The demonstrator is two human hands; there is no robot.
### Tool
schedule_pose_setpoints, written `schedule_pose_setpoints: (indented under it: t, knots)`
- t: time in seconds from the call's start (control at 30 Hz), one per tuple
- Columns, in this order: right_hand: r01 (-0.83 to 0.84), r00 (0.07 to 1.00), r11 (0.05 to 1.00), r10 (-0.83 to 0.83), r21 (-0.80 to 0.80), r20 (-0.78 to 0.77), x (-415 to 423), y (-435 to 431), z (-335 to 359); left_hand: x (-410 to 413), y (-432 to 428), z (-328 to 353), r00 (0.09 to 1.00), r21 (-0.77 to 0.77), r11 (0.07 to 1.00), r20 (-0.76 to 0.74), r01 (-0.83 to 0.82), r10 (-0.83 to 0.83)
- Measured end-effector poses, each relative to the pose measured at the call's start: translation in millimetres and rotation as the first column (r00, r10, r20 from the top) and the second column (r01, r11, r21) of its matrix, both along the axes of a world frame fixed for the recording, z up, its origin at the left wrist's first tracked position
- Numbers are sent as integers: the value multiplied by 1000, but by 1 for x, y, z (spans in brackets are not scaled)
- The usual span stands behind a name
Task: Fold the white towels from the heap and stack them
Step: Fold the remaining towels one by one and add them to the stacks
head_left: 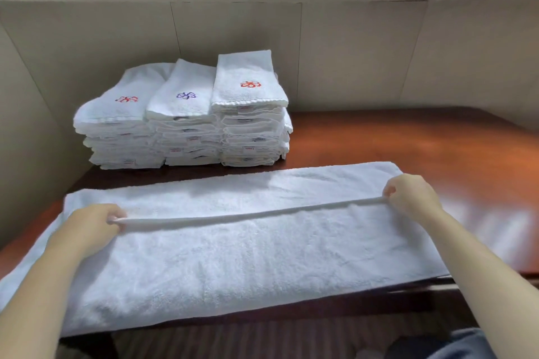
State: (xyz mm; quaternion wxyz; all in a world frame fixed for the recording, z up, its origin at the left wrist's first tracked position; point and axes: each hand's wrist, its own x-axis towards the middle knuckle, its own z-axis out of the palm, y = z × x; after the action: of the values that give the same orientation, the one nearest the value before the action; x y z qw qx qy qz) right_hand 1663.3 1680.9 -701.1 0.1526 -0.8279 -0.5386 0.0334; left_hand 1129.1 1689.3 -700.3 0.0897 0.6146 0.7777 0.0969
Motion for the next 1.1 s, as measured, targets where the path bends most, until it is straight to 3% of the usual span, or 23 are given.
schedule_pose_setpoints:
  t: [0.2,0.4,0.57,0.7,0.83,0.97,1.1]
  knots:
    - [6,999,1000,-6,16,38,10,-9,-6,-38,3,-8,969,-112,965,-108,-236,224]
    - [-235,934,971,235,-33,270,8,-4,-26,-30,-4,-9,922,-109,916,-30,-386,385]
    - [-241,894,969,204,44,398,-7,1,-26,-28,-8,-14,916,14,919,95,-394,391]
    - [-339,887,940,301,48,351,-46,3,-19,-35,-6,-19,856,207,847,301,-490,421]
    - [-567,767,824,520,18,376,-139,13,-18,-42,0,-22,700,241,714,544,-658,462]
    - [-749,646,660,705,64,295,-236,15,-27,-42,0,-28,729,241,719,463,-652,505]
    - [-817,576,564,785,124,227,-296,12,-36,-51,-5,-32,757,256,746,457,-615,467]
